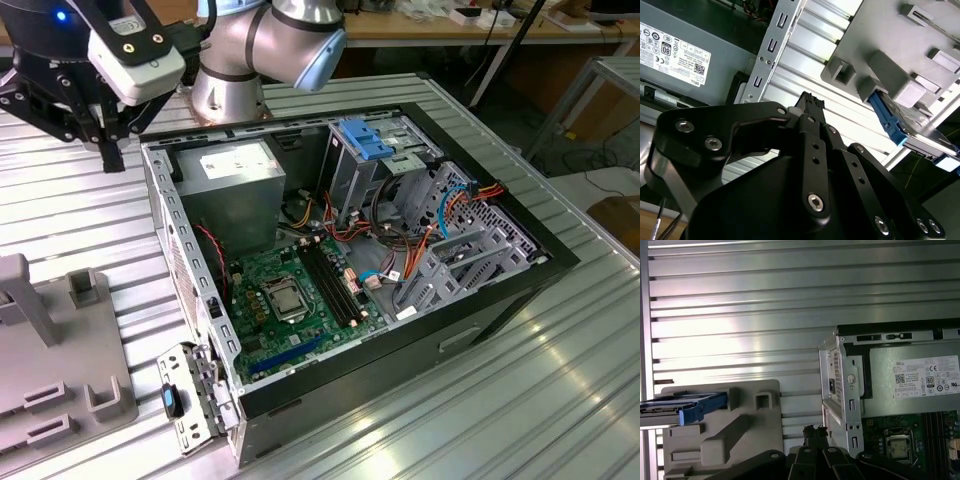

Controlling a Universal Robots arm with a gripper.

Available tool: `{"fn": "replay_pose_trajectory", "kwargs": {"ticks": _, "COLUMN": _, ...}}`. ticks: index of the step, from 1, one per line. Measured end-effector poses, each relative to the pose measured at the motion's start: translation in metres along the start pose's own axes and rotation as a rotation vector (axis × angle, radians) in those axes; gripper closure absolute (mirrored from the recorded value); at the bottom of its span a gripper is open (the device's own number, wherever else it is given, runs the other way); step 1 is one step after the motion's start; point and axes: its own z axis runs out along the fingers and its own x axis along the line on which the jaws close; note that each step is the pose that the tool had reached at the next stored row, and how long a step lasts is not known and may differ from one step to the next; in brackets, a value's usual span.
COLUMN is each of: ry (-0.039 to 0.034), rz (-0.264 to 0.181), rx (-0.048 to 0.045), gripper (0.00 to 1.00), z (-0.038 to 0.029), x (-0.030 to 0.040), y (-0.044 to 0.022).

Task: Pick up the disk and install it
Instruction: 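Reach for the disk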

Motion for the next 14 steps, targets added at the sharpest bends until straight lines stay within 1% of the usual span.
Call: {"fn": "replay_pose_trajectory", "kwargs": {"ticks": 14, "ry": 0.0000, "rz": 0.000, "rx": -0.0001, "gripper": 0.89, "z": -0.0006, "x": 0.0235, "y": -0.0024}}
